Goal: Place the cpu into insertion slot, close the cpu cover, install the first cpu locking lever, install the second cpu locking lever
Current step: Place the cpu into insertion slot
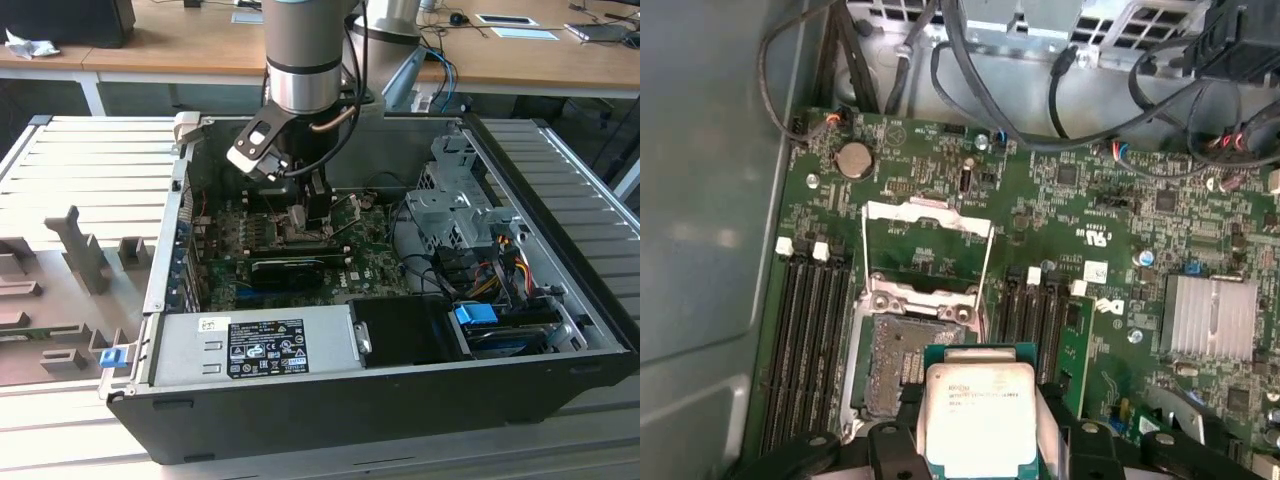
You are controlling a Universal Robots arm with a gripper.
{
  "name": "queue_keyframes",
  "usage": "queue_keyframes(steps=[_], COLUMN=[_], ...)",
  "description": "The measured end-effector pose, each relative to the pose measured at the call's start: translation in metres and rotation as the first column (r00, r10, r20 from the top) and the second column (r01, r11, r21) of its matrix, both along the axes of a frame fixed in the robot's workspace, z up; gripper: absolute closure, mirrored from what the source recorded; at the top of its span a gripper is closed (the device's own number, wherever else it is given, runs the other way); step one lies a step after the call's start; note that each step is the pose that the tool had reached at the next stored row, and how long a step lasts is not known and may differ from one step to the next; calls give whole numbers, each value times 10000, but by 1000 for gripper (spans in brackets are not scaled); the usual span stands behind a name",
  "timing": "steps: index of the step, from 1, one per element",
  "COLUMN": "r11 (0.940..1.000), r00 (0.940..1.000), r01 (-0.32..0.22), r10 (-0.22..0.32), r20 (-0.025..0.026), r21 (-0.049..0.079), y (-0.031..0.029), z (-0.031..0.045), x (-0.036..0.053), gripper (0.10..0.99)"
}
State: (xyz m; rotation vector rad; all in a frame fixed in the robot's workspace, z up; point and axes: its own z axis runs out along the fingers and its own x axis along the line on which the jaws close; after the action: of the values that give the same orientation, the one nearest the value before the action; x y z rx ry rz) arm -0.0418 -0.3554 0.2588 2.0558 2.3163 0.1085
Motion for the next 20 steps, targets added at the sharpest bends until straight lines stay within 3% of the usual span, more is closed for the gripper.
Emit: queue_keyframes(steps=[4, 12, 17, 20], r11=[9998, 9998, 9976, 9975], r00=[9998, 9998, 9976, 9975], r01=[205, 207, 695, 704], r10=[-205, -207, -695, -704], r20=[0, 0, -1, 0], r21=[-2, -5, -6, -7], y=[53, 129, 156, 233], z=[-63, -111, -128, -139], x=[5, 52, 52, 53], gripper=[557, 557, 557, 557])
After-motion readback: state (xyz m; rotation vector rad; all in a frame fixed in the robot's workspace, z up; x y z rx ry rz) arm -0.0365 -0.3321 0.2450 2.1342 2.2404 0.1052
